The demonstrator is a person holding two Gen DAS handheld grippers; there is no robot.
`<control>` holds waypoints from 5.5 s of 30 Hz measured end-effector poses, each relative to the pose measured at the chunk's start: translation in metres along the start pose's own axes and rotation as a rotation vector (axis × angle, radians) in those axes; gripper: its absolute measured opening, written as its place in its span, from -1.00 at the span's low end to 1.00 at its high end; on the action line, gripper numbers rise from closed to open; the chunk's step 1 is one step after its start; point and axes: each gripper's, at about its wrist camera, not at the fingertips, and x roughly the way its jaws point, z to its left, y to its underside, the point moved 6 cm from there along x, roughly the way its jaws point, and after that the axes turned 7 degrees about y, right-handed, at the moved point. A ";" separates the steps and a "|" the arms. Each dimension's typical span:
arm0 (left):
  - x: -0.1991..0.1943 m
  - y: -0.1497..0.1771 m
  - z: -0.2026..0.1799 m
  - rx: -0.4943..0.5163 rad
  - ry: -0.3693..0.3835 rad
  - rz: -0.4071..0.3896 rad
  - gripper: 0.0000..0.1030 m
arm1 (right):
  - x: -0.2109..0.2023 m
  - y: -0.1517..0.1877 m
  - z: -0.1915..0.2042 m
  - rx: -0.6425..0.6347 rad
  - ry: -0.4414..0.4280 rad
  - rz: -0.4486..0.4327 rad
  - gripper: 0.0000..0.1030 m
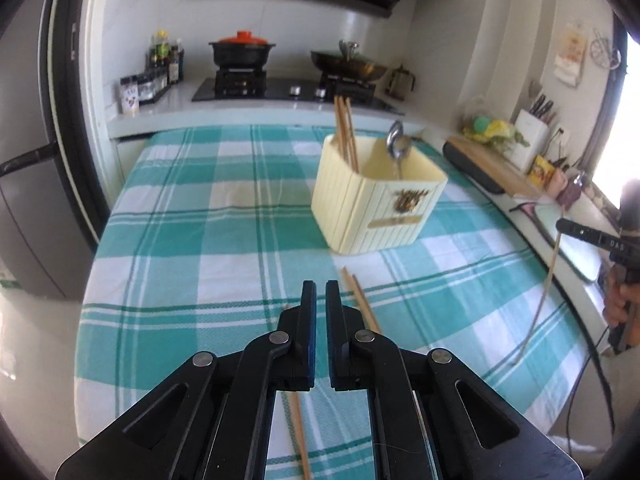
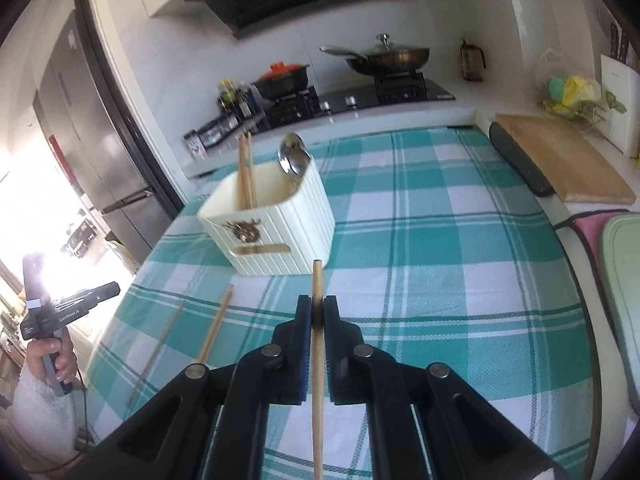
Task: Organize utensils
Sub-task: 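Grasp a wooden chopstick with left gripper while right gripper grasps another chopstick, then carry both held chopsticks up over the cream caddy with both grippers, then open both grippers to drop the chopsticks into the caddy, then move both open grippers back over the remaining chopsticks on the tablecloth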
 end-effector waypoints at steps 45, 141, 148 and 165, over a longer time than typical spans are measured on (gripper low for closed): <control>-0.011 -0.012 -0.022 -0.023 0.077 -0.111 -0.94 | -0.053 -0.008 0.058 -0.063 -0.070 -0.167 -0.88; 0.073 0.069 -0.005 -0.267 -0.076 0.131 0.69 | 0.084 0.124 0.060 -0.197 0.127 0.155 -0.04; 0.070 0.075 -0.022 -0.217 -0.090 0.135 0.69 | 0.078 0.142 0.054 -0.145 0.135 0.164 -0.04; 0.066 0.086 -0.015 -0.236 -0.128 0.147 0.69 | 0.076 0.148 0.065 -0.137 0.104 0.164 -0.04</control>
